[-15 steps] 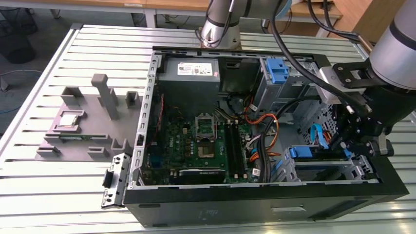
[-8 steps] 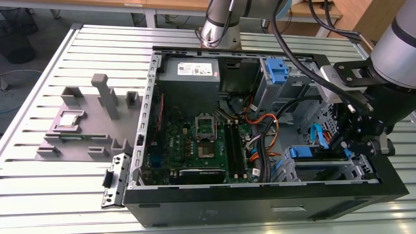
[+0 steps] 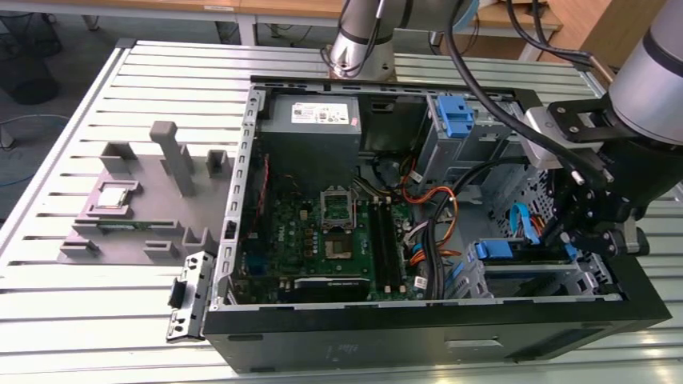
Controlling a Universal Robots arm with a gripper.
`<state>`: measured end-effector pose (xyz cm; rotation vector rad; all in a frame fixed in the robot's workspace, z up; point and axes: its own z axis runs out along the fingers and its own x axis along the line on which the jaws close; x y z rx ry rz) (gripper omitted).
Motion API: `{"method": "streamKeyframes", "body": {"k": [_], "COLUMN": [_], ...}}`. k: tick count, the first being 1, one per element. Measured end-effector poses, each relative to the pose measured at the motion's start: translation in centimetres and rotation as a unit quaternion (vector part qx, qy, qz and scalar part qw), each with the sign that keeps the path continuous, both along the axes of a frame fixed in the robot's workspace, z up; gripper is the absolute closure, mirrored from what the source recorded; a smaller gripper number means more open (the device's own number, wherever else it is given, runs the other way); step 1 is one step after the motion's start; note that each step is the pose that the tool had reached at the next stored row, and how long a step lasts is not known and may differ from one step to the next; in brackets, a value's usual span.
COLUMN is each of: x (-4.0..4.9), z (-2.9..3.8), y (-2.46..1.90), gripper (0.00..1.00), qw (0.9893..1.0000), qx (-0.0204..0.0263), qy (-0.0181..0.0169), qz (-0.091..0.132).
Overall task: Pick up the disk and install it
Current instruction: 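Insert the second disk wire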
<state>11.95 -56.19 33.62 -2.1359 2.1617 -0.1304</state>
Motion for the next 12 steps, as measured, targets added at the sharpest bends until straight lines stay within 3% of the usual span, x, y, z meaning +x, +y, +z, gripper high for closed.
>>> {"method": "streamKeyframes", "body": {"k": [12], "x": [0.00], "z": [-0.39], "y": [0.00], "gripper": [0.84], "qw": [1.0000], "qx": [-0.0001], "qy": [0.0000], "qz": [0.000]}}
